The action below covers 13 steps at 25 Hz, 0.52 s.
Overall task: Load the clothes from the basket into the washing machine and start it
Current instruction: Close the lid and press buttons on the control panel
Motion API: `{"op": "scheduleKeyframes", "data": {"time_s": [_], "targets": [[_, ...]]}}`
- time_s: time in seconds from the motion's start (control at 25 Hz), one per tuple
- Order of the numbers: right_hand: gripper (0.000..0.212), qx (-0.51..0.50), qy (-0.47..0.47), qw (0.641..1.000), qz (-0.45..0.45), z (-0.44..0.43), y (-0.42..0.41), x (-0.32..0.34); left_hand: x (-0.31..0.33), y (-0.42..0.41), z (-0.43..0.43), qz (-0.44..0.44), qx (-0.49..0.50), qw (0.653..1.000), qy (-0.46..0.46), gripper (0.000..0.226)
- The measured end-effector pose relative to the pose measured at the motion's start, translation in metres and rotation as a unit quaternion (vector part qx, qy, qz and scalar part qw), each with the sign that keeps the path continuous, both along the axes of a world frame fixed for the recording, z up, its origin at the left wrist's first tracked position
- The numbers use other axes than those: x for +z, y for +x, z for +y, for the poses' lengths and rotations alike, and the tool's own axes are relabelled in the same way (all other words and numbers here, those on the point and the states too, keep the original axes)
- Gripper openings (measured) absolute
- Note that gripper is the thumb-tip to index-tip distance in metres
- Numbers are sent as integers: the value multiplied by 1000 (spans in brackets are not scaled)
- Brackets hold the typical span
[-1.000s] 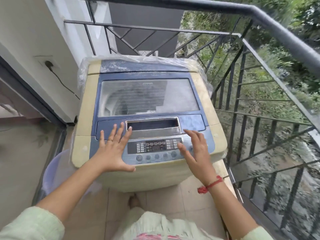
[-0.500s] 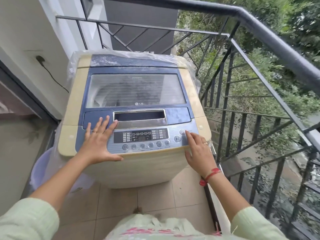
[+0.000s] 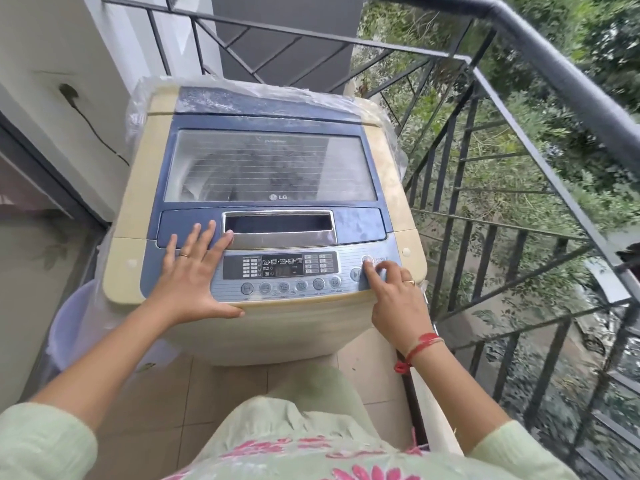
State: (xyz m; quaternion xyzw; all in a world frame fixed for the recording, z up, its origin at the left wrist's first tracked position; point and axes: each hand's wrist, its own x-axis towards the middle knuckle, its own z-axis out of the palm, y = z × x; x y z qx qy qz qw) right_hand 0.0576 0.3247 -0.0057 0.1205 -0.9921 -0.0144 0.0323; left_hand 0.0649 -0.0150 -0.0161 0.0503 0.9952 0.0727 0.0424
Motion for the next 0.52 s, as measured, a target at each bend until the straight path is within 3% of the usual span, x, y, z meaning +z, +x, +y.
{"op": "scheduleKeyframes", "data": {"time_s": [0.12,0.28,0.44,0.52], "targets": [[75,8,6,999,-51,-2,-4,13,1,-1,0,0,2,1000,-7,132],[73,1,-60,990,-131,13,-18,24,0,-1,-1,-1,0,1000,-6,131],[73,26,-53,990,-126,17,-16,22,0,0,-1,10,-6,1000,-5,130],[68,5,-138,986,-88,14,-4,16,-1,1,-1,14,-6,1000,1,130]]}}
